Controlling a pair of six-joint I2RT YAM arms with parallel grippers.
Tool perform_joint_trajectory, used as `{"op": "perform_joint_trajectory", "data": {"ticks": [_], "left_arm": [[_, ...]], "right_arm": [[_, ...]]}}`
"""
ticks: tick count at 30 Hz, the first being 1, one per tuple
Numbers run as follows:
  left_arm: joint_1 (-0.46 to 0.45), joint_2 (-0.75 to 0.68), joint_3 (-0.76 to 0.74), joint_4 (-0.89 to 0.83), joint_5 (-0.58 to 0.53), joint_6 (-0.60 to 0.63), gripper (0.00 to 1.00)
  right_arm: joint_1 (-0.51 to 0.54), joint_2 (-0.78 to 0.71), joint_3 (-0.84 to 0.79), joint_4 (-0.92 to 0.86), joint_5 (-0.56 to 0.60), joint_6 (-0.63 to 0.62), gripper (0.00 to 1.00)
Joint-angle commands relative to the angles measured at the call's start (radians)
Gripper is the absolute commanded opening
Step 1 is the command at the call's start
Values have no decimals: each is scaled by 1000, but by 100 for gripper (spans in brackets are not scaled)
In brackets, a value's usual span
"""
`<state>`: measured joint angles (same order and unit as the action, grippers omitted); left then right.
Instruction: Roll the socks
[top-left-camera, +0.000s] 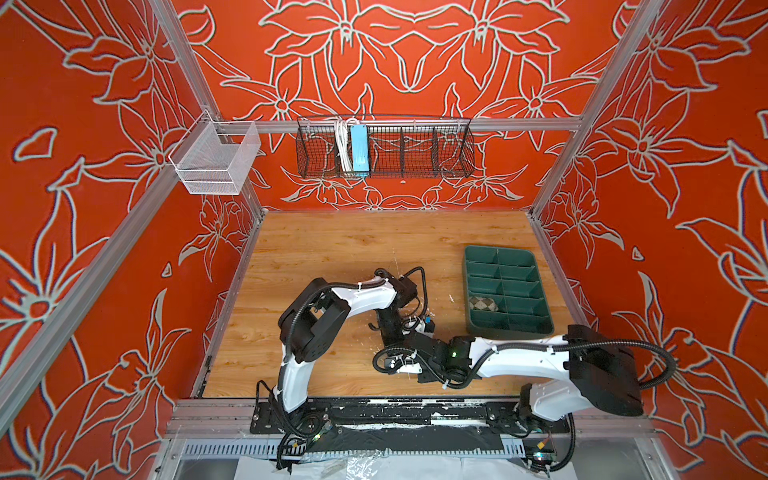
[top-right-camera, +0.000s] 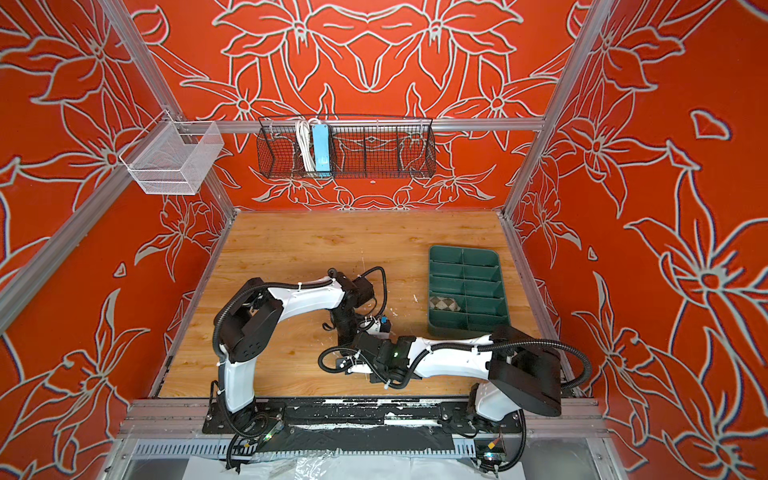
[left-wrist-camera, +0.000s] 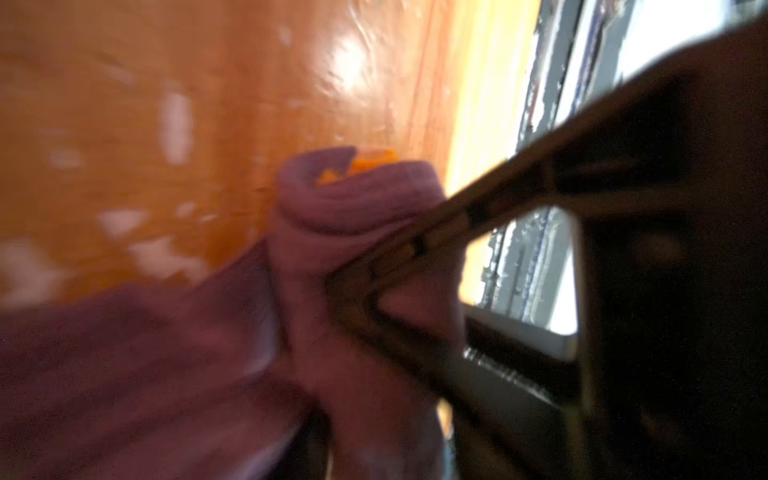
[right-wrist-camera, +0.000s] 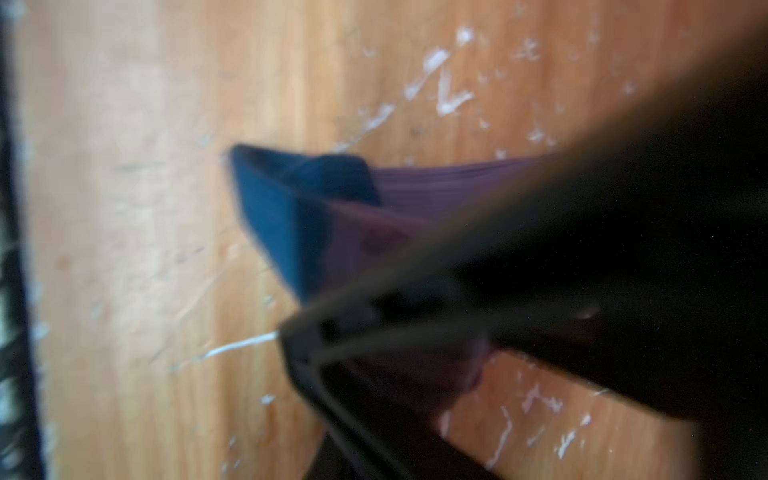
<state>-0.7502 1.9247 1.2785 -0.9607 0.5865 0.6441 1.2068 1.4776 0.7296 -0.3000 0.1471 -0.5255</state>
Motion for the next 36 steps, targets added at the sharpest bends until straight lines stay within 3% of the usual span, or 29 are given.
{"op": "perform_joint_trajectory", "data": {"ticks": [1, 8, 11, 14, 16, 18, 22, 24, 29, 36], "left_arm": [[-2, -200, -78, 199, -101, -48, 97], [50, -662, -368, 738, -636, -191, 97], [120, -829, -441, 807, -772, -291, 97], [164, -885, -415, 637, -692, -340, 97], [163, -858, -388, 518, -557, -357, 97], [158, -799, -375, 467, -433, -447, 98], [110, -639, -346, 499, -240, -649, 82], [84, -571, -341, 568, -148, -728, 80], [40, -389, -319, 710, -137, -899, 80], [38, -189, -253, 659, -343, -1087, 80]], "right_arm": [[-4, 32, 30, -145, -18, 16, 0], [-24, 21, 83, -255, -40, 32, 0], [-33, 32, 130, -308, -66, 28, 0], [-37, 47, 157, -321, -64, 15, 0], [-41, 53, 160, -302, -67, 11, 0], [-41, 58, 163, -280, -70, 8, 0], [-41, 81, 178, -269, -81, 13, 0], [-41, 90, 182, -273, -85, 16, 0], [-41, 96, 182, -267, -100, 28, 0], [-41, 87, 169, -261, -78, 32, 0]]}}
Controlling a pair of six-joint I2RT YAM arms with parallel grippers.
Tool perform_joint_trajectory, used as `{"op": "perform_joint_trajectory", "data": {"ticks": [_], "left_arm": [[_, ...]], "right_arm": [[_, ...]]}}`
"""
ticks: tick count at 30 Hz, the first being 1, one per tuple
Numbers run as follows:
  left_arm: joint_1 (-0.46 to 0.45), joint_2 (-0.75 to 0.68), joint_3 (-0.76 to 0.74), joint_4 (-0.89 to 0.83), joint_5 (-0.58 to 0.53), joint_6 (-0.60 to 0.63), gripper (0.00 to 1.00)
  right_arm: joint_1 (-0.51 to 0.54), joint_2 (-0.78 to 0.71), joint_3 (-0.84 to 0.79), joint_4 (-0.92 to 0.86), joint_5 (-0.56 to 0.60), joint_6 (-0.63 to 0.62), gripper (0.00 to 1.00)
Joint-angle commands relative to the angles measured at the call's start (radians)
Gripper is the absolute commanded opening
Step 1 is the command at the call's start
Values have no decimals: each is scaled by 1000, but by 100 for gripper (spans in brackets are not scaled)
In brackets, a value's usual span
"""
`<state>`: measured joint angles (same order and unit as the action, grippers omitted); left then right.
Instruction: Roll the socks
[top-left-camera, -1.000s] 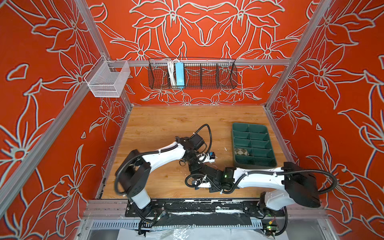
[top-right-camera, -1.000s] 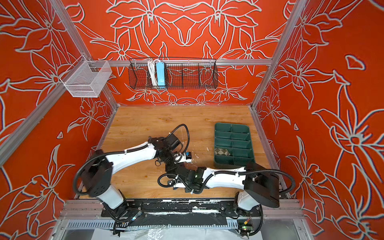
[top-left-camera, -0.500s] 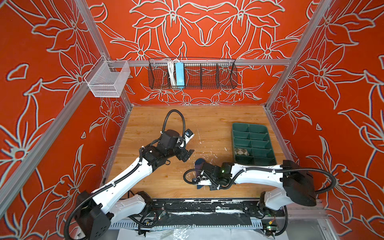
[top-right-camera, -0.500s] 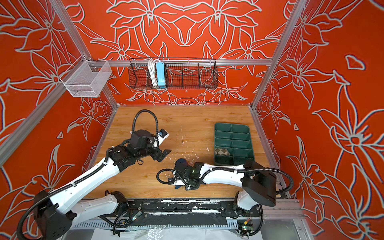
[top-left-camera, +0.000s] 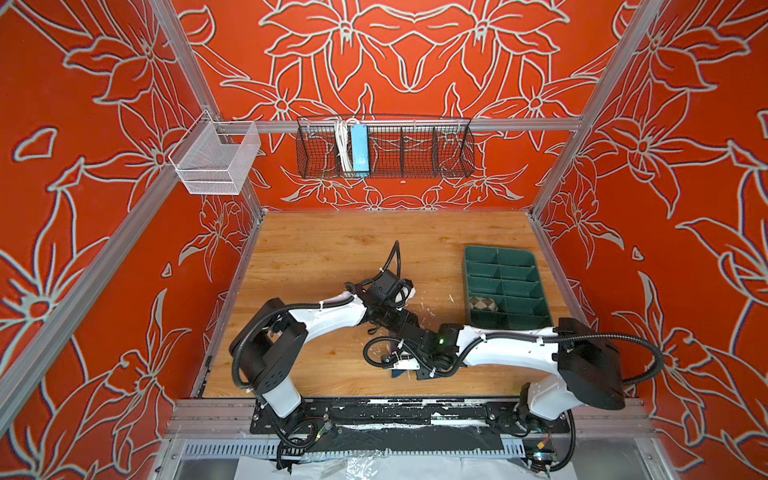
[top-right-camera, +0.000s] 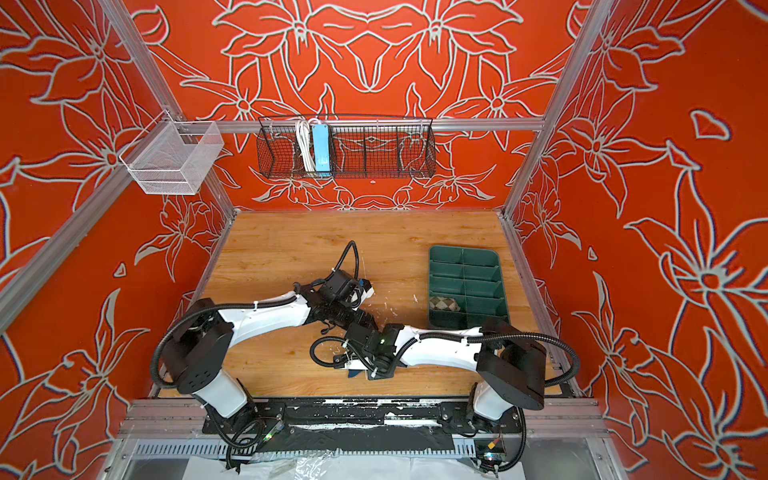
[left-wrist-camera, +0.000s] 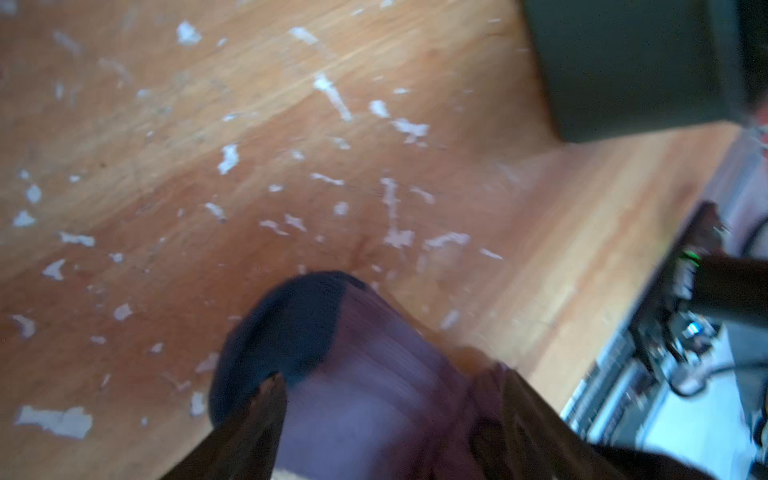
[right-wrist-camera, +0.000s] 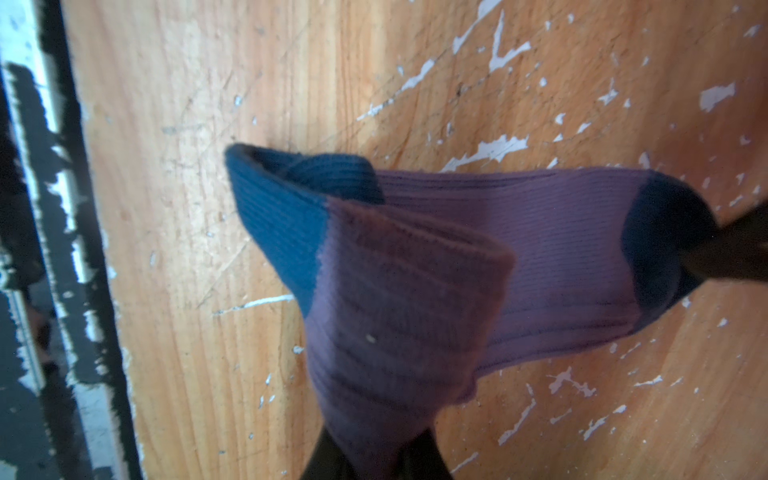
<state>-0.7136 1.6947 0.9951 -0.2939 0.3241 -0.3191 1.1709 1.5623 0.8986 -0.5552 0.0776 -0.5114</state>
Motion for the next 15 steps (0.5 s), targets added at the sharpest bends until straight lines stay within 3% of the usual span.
{"op": "perform_joint_trajectory", "data": {"ticks": [1, 15], "left_arm": [[2, 65, 33, 2, -75, -140, 80], [-4, 358, 212, 38, 0, -189, 79]], "right_arm": [[-5, -2, -1, -6, -7, 17, 0], [17, -20, 22, 35, 19, -15, 0]]}}
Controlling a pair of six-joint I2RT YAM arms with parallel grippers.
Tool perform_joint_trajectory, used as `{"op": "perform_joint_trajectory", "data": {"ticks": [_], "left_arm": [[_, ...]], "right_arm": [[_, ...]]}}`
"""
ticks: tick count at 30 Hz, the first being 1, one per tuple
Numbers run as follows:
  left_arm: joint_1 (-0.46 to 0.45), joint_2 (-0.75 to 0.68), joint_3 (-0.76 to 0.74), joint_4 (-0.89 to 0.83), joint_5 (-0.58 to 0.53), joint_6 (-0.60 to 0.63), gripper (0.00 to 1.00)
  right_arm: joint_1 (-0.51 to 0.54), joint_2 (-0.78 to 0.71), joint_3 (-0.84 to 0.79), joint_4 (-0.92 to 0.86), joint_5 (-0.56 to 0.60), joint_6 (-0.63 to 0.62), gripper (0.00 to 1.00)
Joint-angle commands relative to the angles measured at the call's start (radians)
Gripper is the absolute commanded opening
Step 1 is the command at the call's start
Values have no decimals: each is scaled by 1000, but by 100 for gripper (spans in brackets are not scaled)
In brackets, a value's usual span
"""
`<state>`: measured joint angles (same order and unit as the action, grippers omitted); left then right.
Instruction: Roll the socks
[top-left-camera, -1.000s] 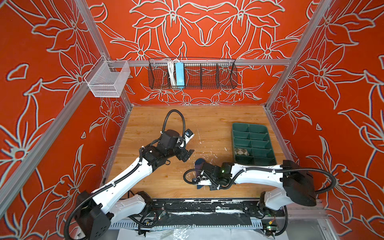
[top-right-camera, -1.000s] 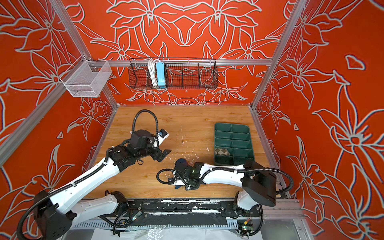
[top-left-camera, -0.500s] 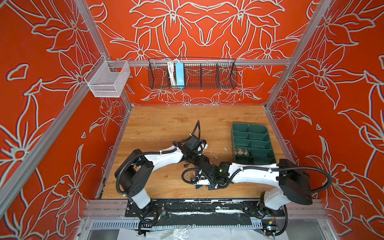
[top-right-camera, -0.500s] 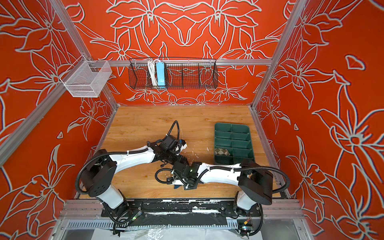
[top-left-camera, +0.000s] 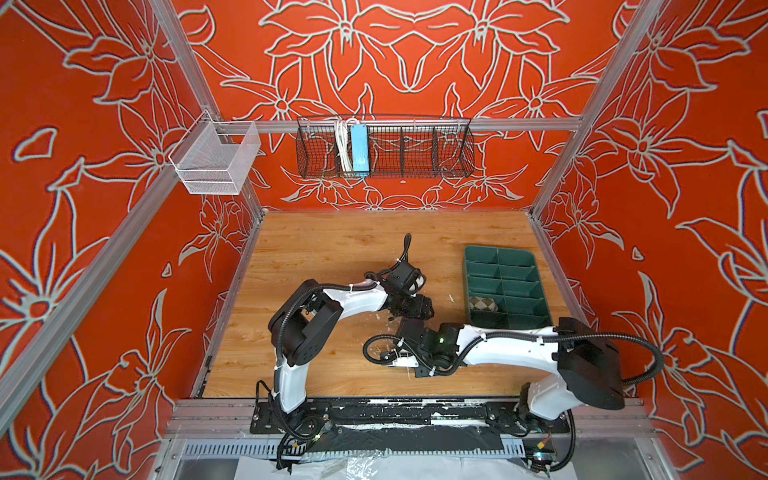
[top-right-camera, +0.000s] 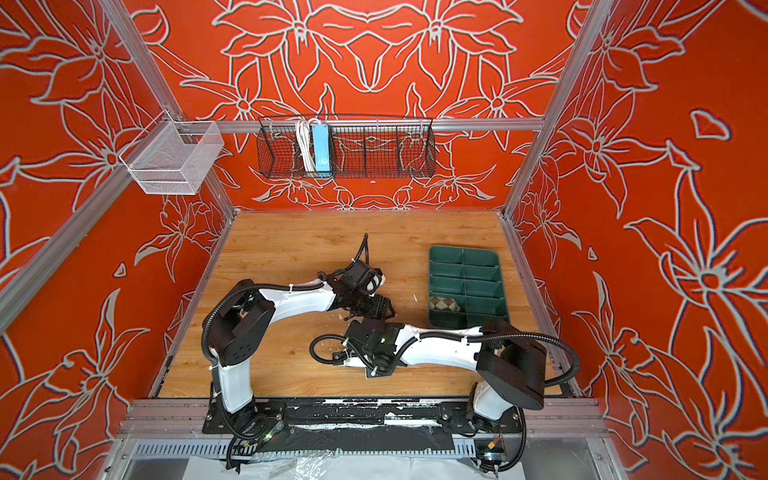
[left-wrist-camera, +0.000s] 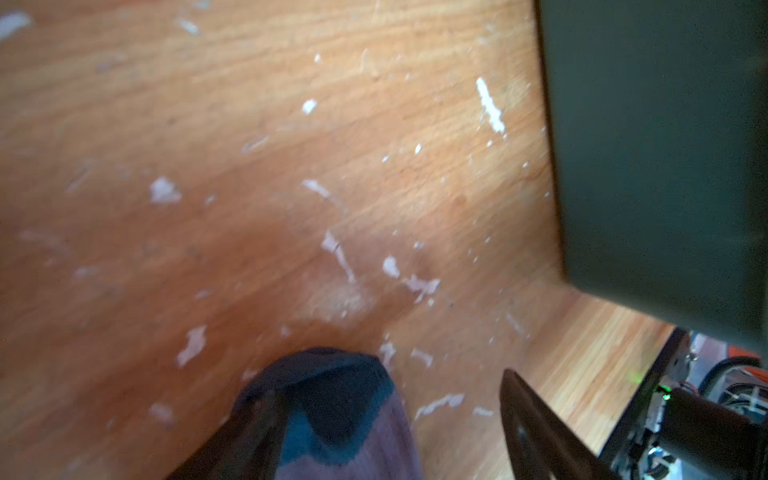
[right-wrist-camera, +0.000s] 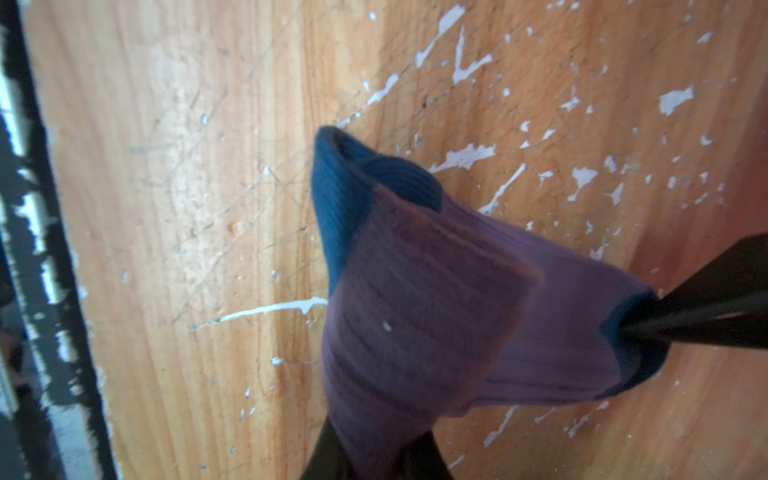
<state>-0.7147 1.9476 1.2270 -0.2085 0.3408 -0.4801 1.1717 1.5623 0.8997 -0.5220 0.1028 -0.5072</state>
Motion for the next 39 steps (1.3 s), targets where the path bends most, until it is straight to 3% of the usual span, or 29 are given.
{"op": "perform_joint_trajectory", "data": {"ticks": [1, 9, 13, 24, 29, 34, 37, 39], "left_arm": [[-3, 120, -11, -45, -9, -28, 78], [-3, 188, 61, -45, 36, -29, 78], [-3, 176, 72, -46, 52, -14, 78], [-1, -12, 288, -343, 102, 293, 91], [51, -139, 358, -379, 68, 328, 99], [158, -345, 401, -373, 9, 377, 97], [198, -530, 337, -295, -142, 365, 97], [236, -656, 254, -203, -155, 338, 97]], "right_arm": [[21, -25, 21, 2, -6, -33, 0], [28, -18, 9, -18, -78, -133, 0], [21, -1, 8, -52, -121, -118, 0], [-54, 45, 65, -208, -220, -30, 0], [-73, 59, 85, -232, -249, -16, 0], [-84, 72, 103, -242, -271, -16, 0], [-96, 85, 112, -241, -298, -29, 0], [-106, 94, 121, -244, -320, -42, 0]]}}
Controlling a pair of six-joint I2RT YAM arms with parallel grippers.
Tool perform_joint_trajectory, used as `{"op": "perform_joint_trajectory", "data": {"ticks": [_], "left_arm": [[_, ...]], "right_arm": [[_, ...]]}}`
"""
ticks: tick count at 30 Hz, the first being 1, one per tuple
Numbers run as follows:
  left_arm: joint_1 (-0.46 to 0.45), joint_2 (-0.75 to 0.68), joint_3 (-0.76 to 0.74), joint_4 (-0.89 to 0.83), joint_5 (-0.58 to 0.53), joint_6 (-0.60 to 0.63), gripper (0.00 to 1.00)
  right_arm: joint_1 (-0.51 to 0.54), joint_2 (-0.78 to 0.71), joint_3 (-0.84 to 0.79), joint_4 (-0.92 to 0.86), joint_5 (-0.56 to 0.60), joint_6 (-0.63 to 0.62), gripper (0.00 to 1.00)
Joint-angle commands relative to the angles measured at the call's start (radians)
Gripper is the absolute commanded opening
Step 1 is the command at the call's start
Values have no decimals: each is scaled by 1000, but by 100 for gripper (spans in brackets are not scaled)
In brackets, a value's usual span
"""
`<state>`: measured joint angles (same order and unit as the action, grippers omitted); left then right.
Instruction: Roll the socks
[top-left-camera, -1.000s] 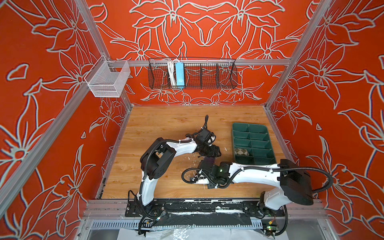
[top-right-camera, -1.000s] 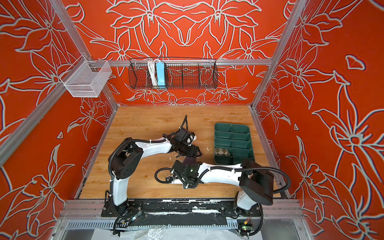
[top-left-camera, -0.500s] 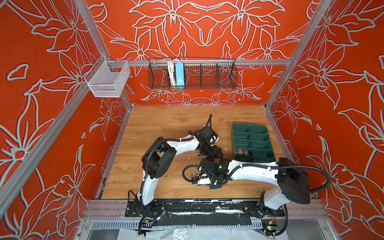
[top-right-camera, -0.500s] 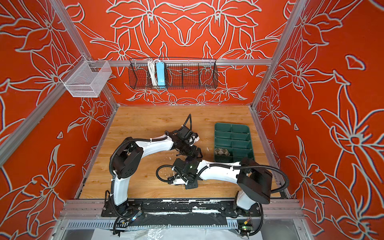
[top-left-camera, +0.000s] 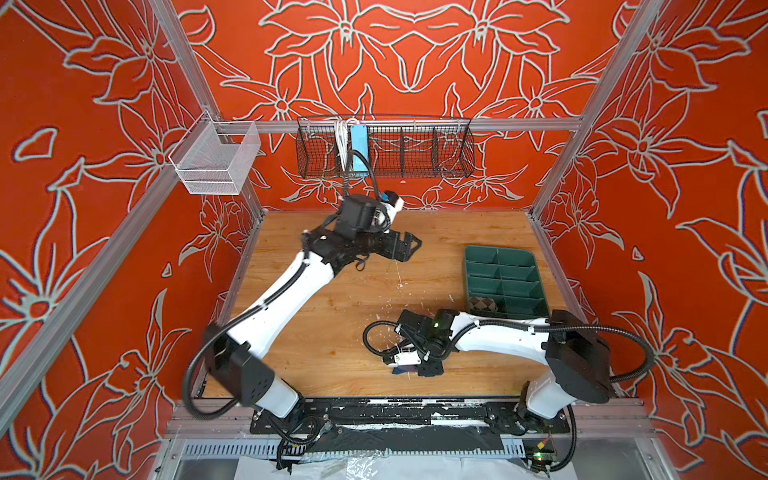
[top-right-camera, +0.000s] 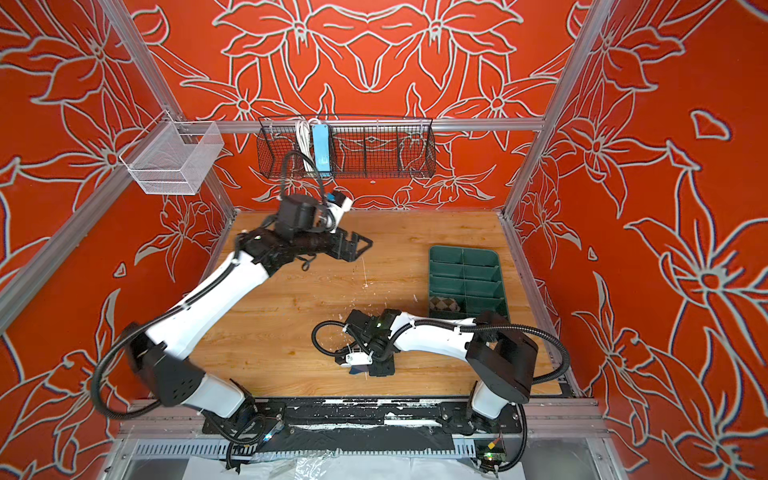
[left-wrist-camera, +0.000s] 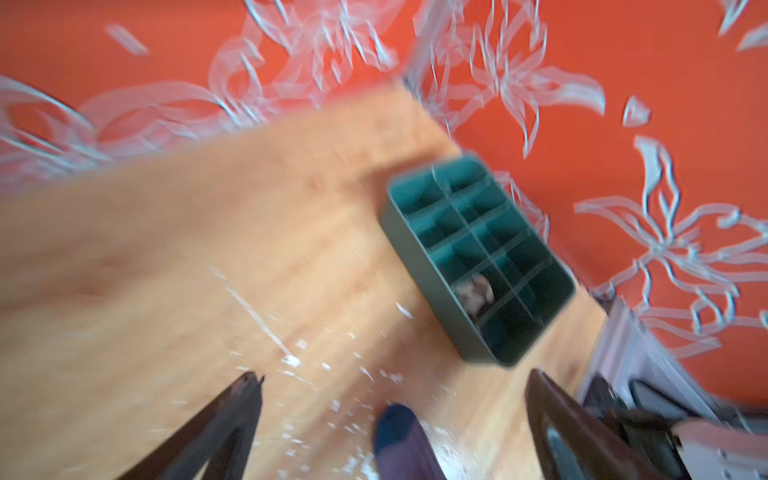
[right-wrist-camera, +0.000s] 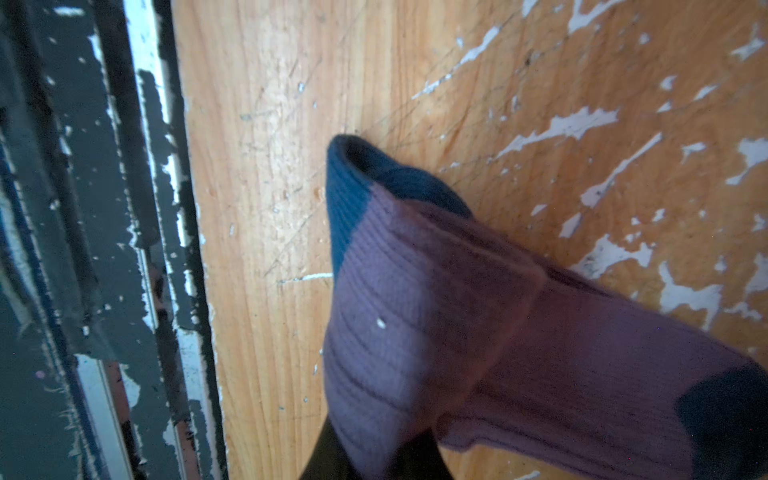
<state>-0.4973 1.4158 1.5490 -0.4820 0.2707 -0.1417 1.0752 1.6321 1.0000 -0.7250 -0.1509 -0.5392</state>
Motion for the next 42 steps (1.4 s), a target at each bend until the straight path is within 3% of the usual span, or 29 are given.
{"op": "perform_joint_trajectory", "data": {"ticks": [1, 5, 9, 10, 13, 18, 22, 25, 30, 37, 42], "left_arm": [[37, -188, -115, 120, -63, 5, 97], [46, -382, -240, 148, 132, 172, 97], [40, -512, -336, 29, 440, 332, 99], [21, -543, -373, -3, 454, 383, 98], [-99, -638, -500, -56, 321, 537, 97], [-411, -724, -717, -49, -76, 683, 95], [-664, -733, -884, 30, -368, 780, 94], [-817, -669, -981, 118, -511, 871, 95], [-877, -370, -1043, 349, -659, 764, 90], [-880, 1, -929, 415, -856, 599, 74], [-880, 161, -890, 461, -958, 580, 52]], "right_arm": [[-16, 31, 27, -46, -83, -18, 0], [-49, 69, 53, -69, -171, -42, 0], [-71, 122, 69, -69, -205, -45, 0], [-76, 136, 77, -74, -217, -47, 0], [-88, 162, 85, -73, -236, -50, 0], [-118, 197, 96, -69, -285, -62, 0], [-143, 245, 134, -123, -331, -83, 0], [-164, 277, 146, -148, -347, -91, 2], [-187, 293, 163, -170, -363, -96, 3], [-193, 270, 152, -162, -374, -102, 5], [-198, 253, 147, -157, -390, -112, 5]]}}
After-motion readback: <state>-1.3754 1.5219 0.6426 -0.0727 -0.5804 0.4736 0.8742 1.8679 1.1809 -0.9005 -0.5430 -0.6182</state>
